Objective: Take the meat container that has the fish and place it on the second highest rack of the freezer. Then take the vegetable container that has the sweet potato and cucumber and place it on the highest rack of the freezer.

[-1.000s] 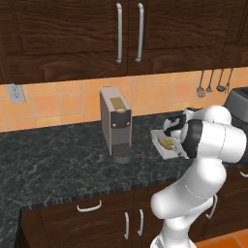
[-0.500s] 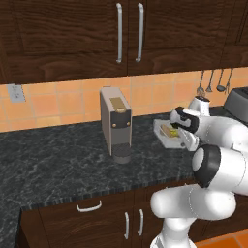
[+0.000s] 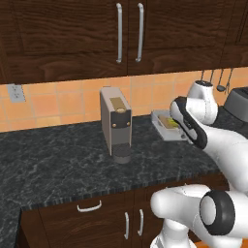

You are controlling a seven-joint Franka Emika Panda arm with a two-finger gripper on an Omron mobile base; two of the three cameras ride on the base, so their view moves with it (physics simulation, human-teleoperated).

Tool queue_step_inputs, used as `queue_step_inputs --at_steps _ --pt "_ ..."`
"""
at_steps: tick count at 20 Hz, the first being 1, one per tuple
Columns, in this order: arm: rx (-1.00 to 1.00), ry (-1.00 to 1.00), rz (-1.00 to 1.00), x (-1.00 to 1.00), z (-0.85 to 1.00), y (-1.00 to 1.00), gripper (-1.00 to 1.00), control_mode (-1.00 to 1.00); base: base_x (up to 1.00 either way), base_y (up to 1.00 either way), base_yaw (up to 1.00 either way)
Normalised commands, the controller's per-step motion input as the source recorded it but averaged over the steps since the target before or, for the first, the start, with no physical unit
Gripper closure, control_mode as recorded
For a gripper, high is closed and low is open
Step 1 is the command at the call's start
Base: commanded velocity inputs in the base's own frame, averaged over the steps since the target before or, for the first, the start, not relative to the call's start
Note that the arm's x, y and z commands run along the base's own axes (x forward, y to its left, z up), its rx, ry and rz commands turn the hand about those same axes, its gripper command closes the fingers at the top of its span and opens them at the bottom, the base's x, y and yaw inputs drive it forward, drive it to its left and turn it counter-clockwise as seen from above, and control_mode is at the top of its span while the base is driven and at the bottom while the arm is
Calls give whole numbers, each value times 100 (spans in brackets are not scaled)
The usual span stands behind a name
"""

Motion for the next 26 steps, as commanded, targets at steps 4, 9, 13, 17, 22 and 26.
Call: queue_step_inputs --at_steps 4,9,13,17,22,26 --pt "-9 0 0 -84 79 28 100 -100 0 0 0" --pt "-4 0 0 -99 27 58 100 -100 0 0 0" --pt "0 -3 0 -73 55 61 100 -100 0 0 0" --pt "0 -1 0 -38 40 31 100 -100 0 0 0" --pt "0 0 0 -18 24 0 100 100 -12 0 0" --pt "0 0 0 0 0 0 100 100 -100 -40 -25"
